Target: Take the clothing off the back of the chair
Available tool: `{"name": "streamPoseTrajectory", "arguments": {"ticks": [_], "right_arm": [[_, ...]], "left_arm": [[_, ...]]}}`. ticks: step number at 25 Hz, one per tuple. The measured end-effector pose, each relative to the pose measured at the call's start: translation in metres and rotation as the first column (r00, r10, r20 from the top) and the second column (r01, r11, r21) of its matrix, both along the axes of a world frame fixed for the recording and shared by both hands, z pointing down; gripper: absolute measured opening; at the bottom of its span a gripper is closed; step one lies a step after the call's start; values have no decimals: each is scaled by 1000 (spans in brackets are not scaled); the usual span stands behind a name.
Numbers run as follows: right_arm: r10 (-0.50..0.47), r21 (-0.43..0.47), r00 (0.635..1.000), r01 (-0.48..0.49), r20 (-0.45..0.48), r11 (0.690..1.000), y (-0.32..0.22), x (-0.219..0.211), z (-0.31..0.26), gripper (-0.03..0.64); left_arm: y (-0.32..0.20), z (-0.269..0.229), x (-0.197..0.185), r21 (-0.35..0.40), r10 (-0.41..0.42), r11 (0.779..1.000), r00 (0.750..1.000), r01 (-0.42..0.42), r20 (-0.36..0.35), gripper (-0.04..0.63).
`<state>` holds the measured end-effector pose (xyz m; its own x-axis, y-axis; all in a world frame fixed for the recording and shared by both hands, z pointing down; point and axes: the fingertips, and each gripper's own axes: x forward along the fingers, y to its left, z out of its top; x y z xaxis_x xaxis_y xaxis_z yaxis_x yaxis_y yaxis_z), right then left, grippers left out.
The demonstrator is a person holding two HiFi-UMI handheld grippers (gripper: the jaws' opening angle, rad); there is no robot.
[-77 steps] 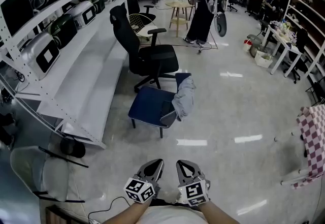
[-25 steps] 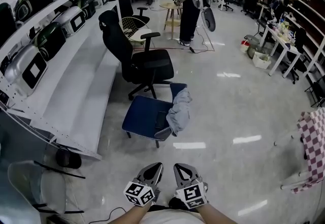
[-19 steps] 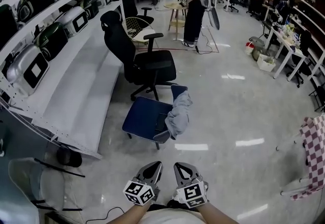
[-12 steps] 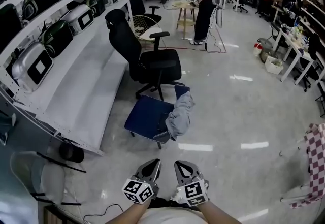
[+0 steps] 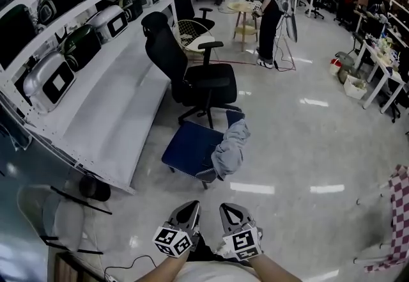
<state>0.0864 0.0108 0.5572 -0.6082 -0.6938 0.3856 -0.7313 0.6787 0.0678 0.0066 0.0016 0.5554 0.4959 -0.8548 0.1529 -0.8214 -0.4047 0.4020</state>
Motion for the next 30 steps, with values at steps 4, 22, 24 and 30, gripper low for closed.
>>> {"name": "streamPoseTrajectory", "arguments": {"ticks": [4, 22, 24, 30], "right_arm": [[11, -14, 1000, -11, -17, 1000, -5, 6, 10, 15], [131, -21, 988, -133, -80, 991, -97, -1, 12, 15], [141, -34, 986, -145, -87, 989, -107, -8, 11, 15], [173, -41, 979, -179, -105, 983, -135, -24, 22, 15]], "left_arm": [[-8, 5, 5, -4, 8, 1000, 1000, -8, -13, 14], [-109, 10, -7, -16, 111, 993, 991, -113, -71, 14], [-121, 8, -13, -10, 118, 993, 990, -119, -72, 14], [-151, 12, -31, -18, 146, 989, 986, -149, -85, 14]]}}
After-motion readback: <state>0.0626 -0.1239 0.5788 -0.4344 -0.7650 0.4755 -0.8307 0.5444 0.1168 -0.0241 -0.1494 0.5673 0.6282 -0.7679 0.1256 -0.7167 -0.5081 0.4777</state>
